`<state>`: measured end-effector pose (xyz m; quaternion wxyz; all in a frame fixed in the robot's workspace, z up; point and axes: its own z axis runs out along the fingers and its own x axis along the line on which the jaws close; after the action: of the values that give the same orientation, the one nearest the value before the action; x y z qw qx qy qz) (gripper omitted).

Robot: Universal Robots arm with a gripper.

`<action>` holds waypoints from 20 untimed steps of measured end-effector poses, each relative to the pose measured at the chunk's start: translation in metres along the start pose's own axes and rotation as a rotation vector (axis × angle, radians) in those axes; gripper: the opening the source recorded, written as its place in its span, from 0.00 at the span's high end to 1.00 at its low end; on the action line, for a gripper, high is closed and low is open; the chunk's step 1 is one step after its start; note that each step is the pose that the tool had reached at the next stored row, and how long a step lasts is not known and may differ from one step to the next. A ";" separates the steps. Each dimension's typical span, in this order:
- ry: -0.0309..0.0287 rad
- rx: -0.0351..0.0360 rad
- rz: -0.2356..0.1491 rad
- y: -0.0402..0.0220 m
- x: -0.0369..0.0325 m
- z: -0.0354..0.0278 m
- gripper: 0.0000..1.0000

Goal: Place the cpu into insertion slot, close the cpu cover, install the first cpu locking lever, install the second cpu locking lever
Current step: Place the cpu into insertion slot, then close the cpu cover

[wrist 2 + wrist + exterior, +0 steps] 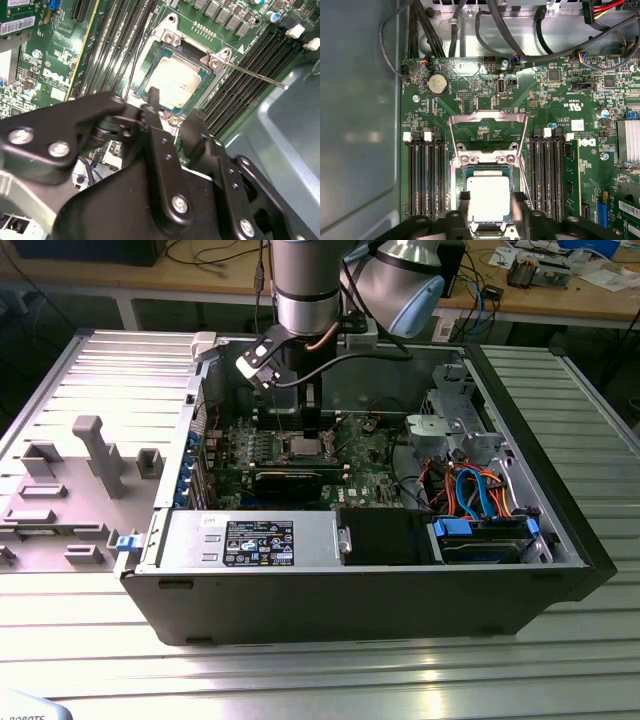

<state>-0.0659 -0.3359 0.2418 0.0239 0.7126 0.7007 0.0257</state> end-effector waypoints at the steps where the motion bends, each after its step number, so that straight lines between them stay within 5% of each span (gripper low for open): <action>1: -0.0001 0.0001 0.000 0.0000 0.0000 -0.0001 0.59; 4: -0.0002 0.0001 0.000 0.0000 0.0000 -0.0002 0.83; 6: -0.0001 0.0001 0.000 0.0000 0.0000 -0.0002 0.89; 20: -0.0001 0.0001 0.000 0.0001 0.0000 -0.0009 0.89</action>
<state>-0.0659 -0.3359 0.2428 0.0239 0.7126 0.7007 0.0256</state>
